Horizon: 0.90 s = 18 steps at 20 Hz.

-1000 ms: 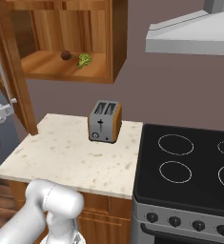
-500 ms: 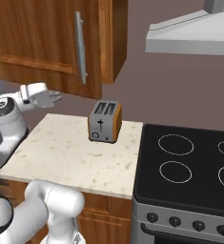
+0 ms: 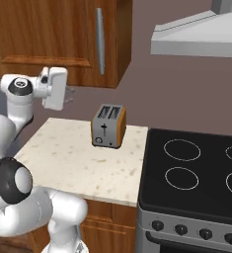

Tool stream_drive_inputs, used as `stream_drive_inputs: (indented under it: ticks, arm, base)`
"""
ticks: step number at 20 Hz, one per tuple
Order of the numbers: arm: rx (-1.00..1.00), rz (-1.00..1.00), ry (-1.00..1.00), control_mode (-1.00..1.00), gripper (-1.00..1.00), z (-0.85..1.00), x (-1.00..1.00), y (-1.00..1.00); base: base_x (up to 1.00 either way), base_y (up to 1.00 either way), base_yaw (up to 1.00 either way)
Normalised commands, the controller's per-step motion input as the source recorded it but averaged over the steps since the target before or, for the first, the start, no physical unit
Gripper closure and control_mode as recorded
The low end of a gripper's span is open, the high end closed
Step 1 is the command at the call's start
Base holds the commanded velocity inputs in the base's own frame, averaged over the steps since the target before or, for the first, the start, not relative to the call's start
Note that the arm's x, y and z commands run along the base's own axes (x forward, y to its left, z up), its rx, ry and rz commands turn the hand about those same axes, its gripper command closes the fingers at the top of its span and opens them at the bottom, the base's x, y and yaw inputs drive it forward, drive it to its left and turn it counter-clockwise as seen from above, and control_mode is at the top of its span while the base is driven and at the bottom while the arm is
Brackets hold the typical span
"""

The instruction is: Pick the pear, broccoli from the counter and place them in the cabinet. Then close the cabinet.

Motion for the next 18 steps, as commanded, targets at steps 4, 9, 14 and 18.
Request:
stream_drive_inputs:
  ticks: [4, 9, 14, 18]
  arm:
    - [-0.05, 0.18, 0.27, -1.0, -1.0, 0.16, 0.39, -0.79]
    - [-0.17, 0.37, -0.11, -1.0, -1.0, -0.21, -0.56, -0.67]
    - [-0.23, 0.48, -0.29, -1.0, -1.0, 0.01, -1.0, -0.44]
    - [-0.19, 0.43, -0.2, -1.0, -1.0, 0.58, -1.0, -0.13]
  base:
    - [0.0, 0.0, 0.0]
    - [0.0, 0.0, 0.0]
    - [0.0, 0.0, 0.0]
    - [0.0, 0.0, 0.0]
